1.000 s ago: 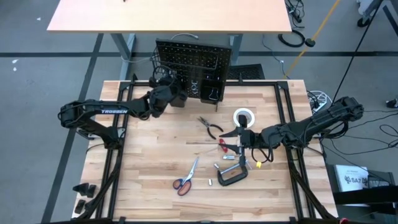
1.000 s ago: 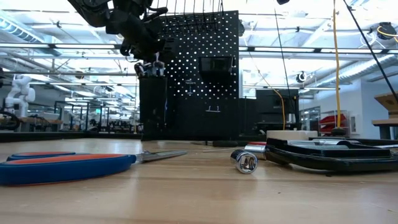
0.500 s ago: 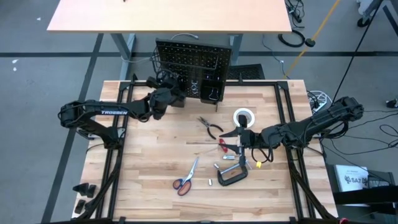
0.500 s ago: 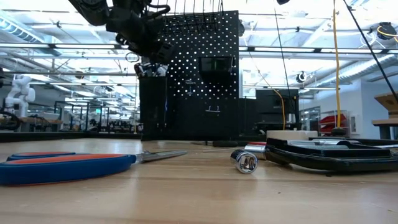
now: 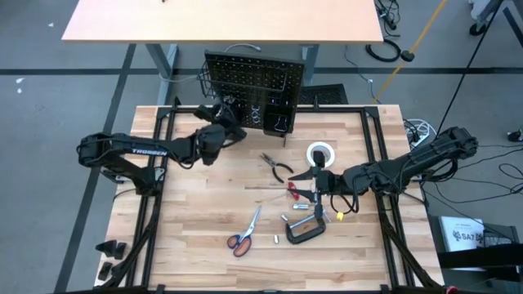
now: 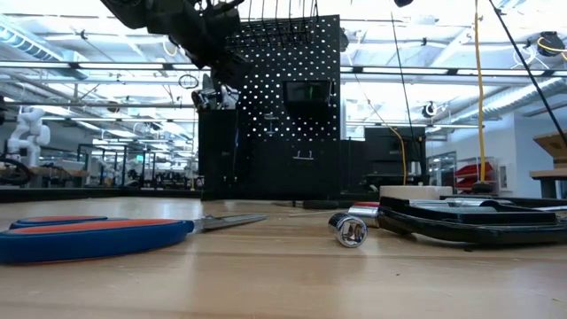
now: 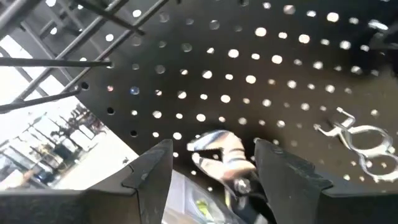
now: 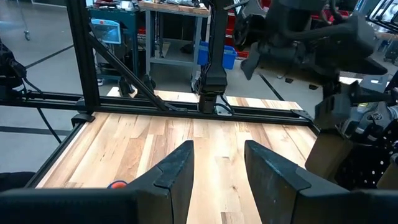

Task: Hang tools onto peg board
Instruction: Hang the red allen wrench on the peg board

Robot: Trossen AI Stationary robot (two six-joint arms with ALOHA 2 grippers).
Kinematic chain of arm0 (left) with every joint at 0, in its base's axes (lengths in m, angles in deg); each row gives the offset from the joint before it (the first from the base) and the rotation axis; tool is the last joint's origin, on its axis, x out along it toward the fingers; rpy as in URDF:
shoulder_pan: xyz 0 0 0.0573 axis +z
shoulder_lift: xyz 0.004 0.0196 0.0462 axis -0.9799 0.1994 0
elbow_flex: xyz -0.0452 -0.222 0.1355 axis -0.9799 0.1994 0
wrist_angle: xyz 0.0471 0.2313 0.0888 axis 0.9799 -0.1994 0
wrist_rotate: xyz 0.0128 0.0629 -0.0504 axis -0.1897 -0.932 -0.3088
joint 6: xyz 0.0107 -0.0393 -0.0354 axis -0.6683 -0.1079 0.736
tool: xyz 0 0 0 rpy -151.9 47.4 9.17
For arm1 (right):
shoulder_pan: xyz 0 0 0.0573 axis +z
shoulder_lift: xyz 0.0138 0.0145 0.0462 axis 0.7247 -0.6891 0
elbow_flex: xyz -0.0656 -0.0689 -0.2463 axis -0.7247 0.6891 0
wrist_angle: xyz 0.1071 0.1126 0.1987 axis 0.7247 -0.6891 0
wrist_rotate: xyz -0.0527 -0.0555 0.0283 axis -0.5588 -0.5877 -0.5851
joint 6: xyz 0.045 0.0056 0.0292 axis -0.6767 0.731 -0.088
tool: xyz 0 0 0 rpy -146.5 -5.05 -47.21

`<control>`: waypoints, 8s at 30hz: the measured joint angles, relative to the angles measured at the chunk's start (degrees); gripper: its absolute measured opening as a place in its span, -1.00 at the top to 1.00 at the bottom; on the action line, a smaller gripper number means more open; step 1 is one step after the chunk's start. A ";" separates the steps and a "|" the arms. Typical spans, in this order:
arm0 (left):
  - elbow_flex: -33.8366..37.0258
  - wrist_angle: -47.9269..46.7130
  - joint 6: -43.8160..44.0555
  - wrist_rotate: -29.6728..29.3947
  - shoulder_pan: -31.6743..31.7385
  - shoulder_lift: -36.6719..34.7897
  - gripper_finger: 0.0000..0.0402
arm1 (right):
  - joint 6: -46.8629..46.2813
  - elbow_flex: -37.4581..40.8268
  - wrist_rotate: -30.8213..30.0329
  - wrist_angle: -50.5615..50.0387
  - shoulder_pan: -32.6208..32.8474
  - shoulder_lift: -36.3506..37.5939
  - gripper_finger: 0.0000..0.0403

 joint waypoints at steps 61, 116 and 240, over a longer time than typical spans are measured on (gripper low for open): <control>11.91 1.54 35.96 50.16 -19.13 14.26 -0.14 | -37.37 -0.02 6.77 -27.30 -11.87 -20.43 0.32; 11.91 3.27 36.06 50.58 -18.73 14.95 -0.14 | -53.82 -0.28 3.53 -21.16 -13.23 -34.91 0.27; -0.14 51.23 -10.31 15.01 -30.57 20.36 1.00 | -4.08 -0.04 -21.31 26.38 9.64 -12.61 0.35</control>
